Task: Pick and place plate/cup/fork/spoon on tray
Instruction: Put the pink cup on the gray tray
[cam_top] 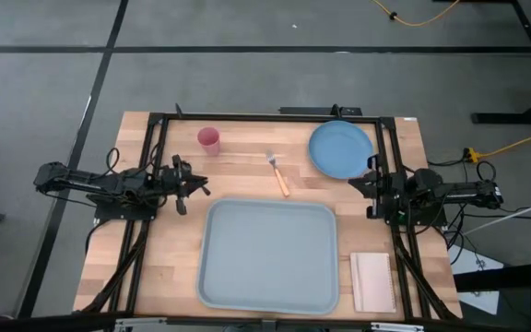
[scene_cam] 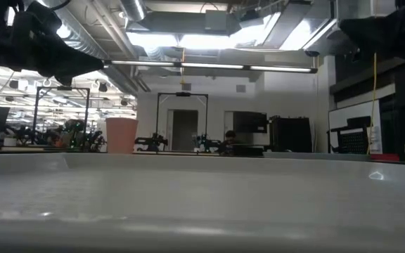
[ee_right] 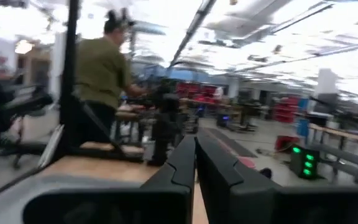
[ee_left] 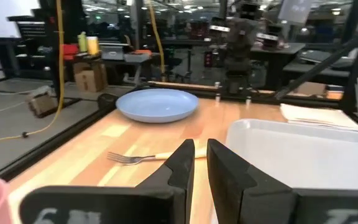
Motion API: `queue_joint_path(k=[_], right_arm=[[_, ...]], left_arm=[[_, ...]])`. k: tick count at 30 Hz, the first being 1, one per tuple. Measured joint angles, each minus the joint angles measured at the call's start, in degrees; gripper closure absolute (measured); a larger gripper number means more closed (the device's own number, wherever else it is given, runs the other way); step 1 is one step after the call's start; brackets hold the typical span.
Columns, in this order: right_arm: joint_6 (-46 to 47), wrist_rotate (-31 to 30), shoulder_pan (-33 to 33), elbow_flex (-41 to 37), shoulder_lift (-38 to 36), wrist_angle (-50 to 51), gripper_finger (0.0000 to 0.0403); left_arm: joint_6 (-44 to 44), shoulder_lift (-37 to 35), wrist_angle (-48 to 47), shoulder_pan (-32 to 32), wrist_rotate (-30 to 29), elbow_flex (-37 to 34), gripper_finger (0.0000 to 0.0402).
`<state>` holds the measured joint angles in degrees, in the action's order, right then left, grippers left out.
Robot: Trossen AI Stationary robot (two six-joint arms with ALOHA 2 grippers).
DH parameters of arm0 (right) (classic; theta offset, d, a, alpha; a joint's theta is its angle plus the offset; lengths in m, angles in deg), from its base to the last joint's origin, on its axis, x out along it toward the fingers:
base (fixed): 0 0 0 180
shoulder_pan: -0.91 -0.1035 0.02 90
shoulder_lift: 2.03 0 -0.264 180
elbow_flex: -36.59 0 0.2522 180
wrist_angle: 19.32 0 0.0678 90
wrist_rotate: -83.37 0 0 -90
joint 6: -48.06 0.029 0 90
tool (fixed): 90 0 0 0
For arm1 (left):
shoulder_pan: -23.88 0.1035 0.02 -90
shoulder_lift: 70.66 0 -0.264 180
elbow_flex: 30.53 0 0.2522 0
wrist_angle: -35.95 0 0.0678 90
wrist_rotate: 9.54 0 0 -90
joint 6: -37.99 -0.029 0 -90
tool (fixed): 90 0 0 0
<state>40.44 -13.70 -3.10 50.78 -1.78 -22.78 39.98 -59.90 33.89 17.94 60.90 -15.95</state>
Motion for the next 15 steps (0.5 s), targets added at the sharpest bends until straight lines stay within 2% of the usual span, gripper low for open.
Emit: queue_joint_path(k=[4, 8, 10, 12, 15], right_arm=[[-1.53, -6.23, 0.02, 0.00, -0.02, -0.36, 0.0351], [-1.66, -11.21, 0.02, 0.00, -0.02, 2.62, 0.0301], [0.50, -11.23, 0.04, 0.00, 0.02, 3.68, 0.0278], [3.86, -10.24, 0.04, 0.00, 0.00, 3.75, 0.0263], [5.95, -8.58, 0.04, 0.00, 0.00, 3.77, 0.0252]], left_arm=[[-0.54, 0.00, 0.69, 0.00, 2.89, 0.03, 0.0365], [-0.19, 0.00, 1.16, 0.00, 3.55, 0.11, 0.0365], [2.11, 0.00, 1.25, -0.01, 1.00, 0.11, 0.0364], [3.43, 0.00, 0.83, 0.04, -4.46, 0.11, 0.0357], [1.90, 0.00, 0.13, 0.04, -8.42, 0.11, 0.0331]])
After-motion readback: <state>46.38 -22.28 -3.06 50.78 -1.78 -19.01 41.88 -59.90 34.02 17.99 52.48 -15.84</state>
